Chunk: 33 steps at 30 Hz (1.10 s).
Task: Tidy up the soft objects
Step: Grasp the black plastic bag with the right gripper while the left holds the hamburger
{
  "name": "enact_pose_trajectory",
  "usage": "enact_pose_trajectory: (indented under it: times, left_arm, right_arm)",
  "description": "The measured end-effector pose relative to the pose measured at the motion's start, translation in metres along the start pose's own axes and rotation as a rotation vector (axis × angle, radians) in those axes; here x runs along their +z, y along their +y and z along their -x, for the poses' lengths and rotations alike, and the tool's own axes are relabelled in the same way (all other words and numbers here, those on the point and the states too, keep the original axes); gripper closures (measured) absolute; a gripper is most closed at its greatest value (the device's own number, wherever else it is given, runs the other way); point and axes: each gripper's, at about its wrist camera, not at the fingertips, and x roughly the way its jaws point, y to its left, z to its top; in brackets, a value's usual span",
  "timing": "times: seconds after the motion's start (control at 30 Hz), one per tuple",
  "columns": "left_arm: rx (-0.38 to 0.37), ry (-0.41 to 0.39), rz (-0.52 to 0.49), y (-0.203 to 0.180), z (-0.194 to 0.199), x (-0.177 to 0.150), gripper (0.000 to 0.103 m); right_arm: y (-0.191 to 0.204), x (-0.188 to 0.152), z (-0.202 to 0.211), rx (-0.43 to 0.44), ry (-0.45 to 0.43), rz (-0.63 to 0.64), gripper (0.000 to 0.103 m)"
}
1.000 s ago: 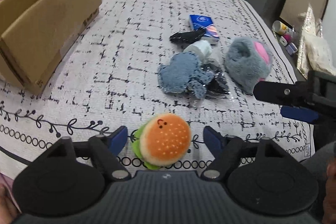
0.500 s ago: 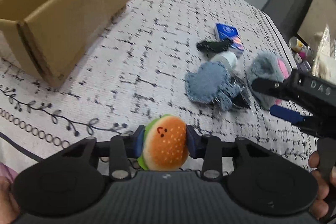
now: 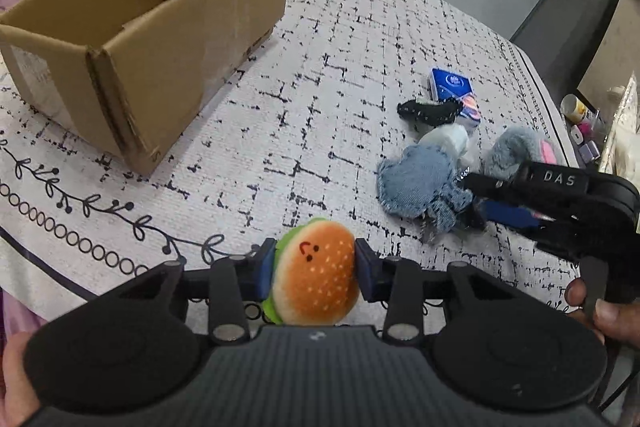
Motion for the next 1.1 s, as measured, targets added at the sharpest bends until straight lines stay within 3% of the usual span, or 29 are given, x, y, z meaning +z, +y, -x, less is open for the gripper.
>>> enact_pose_trajectory:
  times: [0.17, 0.57, 1.1]
  left_arm:
    - [-0.006, -0.017, 0.006, 0.003, 0.009, 0.002, 0.063]
    - [-0.045, -0.089, -0.031, -0.004, 0.038, 0.01, 0.063]
    - [-0.072, -0.186, -0.094, -0.015, 0.085, 0.032, 0.063]
  right_arm:
    - [0.008, 0.001, 0.014, -0.009, -0.004, 0.043, 0.083]
    - [0.023, -0.006, 0.064, -0.091, -0.096, 0.125, 0.084]
    - [0.043, -0.001, 0.108, -0.07, -0.204, 0.147, 0.085]
